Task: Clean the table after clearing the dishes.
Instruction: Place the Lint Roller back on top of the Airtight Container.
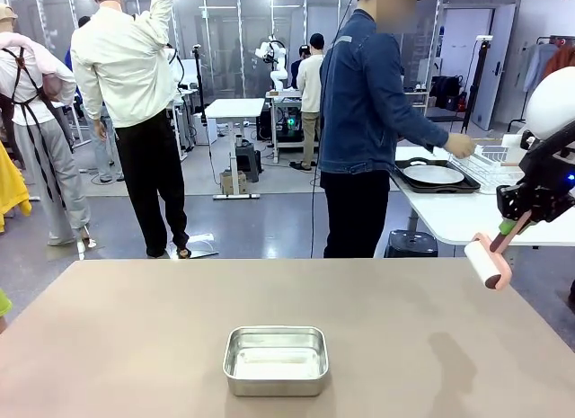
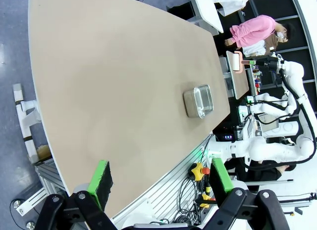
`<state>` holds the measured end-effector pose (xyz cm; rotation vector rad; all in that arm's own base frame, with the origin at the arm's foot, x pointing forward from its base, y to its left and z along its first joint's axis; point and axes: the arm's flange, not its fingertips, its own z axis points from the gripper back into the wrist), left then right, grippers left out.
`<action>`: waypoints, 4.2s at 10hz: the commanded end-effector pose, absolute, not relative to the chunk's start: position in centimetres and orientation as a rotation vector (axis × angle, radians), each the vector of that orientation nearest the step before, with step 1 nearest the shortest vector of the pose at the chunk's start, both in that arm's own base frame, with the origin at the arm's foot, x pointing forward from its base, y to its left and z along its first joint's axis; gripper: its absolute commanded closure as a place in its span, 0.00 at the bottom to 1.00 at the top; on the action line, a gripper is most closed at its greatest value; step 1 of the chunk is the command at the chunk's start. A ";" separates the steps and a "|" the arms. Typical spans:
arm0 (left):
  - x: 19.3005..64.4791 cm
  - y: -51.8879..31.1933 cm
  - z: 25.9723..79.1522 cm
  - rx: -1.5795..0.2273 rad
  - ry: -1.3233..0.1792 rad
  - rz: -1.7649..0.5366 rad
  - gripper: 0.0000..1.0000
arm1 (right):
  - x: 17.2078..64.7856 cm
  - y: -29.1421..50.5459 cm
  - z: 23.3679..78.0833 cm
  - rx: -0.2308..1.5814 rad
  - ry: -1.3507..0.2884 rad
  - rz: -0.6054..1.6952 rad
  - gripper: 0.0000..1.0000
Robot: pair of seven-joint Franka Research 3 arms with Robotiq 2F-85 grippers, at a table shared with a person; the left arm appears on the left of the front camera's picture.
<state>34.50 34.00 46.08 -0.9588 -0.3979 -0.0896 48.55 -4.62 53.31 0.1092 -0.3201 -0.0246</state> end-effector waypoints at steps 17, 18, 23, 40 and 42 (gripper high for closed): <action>34.2 34.0 46.5 -0.951 -0.397 -0.074 0.00 | 40.7 30.5 55.1 0.232 -0.139 1.566 0.78; 34.2 34.0 46.5 -0.951 -0.397 -0.074 0.00 | 40.6 31.9 54.6 0.209 -0.111 1.575 0.78; 34.2 34.0 46.5 -0.951 -0.397 -0.074 0.00 | 39.5 31.6 54.3 0.230 -0.123 1.539 0.78; 34.2 34.0 46.5 -0.951 -0.397 -0.074 0.00 | 48.6 43.2 42.6 0.154 0.121 1.420 0.78; 34.2 34.0 46.5 -0.951 -0.397 -0.074 0.00 | 48.7 42.7 42.3 0.176 0.109 1.465 0.72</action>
